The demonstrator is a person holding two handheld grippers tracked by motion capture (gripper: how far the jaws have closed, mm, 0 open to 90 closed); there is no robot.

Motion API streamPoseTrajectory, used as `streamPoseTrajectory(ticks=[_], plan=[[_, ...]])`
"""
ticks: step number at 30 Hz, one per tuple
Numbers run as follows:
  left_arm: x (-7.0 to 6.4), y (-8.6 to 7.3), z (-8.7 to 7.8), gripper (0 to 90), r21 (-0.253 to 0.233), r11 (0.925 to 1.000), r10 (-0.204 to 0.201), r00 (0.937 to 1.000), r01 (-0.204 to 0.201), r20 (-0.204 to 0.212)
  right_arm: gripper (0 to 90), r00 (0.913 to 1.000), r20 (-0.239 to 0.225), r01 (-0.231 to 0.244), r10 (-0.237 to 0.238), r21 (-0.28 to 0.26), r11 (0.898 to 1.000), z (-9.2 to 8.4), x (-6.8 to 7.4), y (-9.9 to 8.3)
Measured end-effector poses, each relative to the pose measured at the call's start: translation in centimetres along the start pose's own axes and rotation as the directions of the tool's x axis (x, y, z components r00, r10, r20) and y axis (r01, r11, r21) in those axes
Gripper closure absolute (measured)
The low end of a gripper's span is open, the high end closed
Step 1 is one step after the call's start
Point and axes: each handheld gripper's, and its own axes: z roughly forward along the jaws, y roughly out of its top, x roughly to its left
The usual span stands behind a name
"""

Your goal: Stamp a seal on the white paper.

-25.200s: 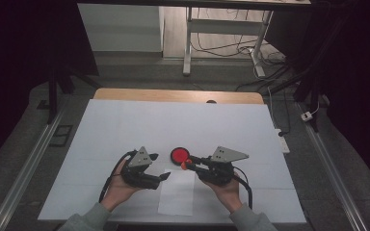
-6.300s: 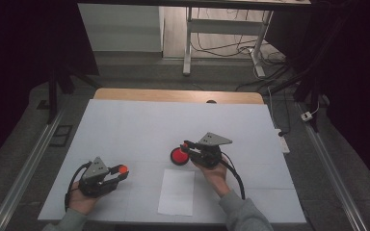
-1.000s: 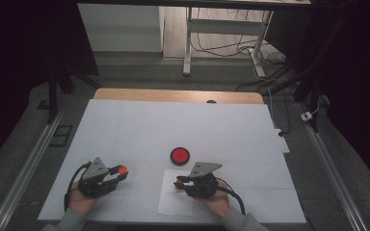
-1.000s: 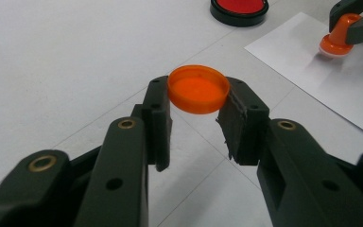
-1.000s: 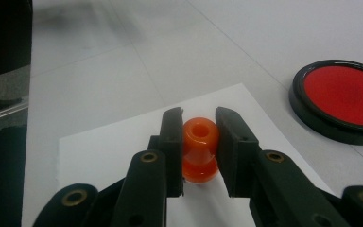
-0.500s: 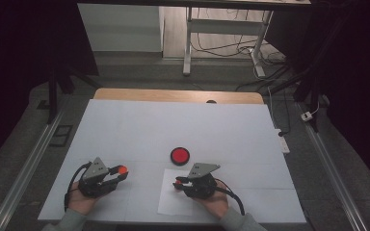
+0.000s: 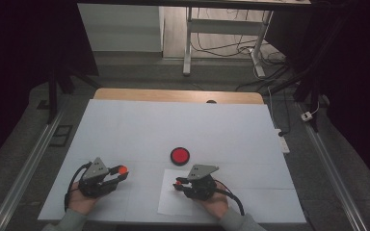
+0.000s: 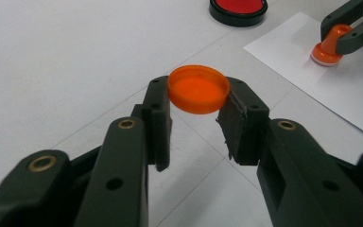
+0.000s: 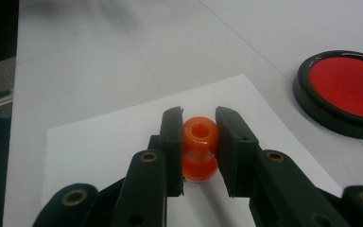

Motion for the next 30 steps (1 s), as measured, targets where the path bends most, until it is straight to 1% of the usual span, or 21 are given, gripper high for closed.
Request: streamPoseTrajectory(ticks=[5,9,11,21,22,30], plan=[[0.01,-0.05,0.03,64.2,0.001,1.0,-0.006,1.0,0.006,0.002,72.9,0.9999,0.01,0.009,-0.009,-0.014,1.0,0.04,0.19,-0.21],[0.05,-0.1,0.0,64.2,0.0,1.0,-0.009,1.0,0.009,-0.002,73.0,0.9995,0.018,0.026,-0.025,-0.019,0.999,0.05,0.35,-0.35],[0.05,-0.11,-0.02,64.2,0.0,1.0,-0.01,1.0,0.01,-0.002,73.1,0.9992,0.028,0.03,-0.03,-0.017,0.999,0.04,0.47,-0.37],[0.07,-0.13,-0.07,64.2,-0.002,0.9999,-0.012,0.9999,0.012,-0.005,73.2,0.9985,0.036,0.042,-0.042,-0.024,0.999,0.08,0.64,-0.5],[0.07,-0.13,-0.06,64.2,-0.002,0.9999,-0.013,0.9999,0.013,-0.005,73.2,0.9979,0.042,0.05,-0.05,-0.02,0.999,0.06,0.71,-0.5],[0.05,-0.1,-0.12,64.2,-0.003,0.9999,-0.013,0.9999,0.013,-0.004,73.2,0.9985,0.036,0.043,-0.042,-0.022,0.999,0.08,0.63,-0.53]])
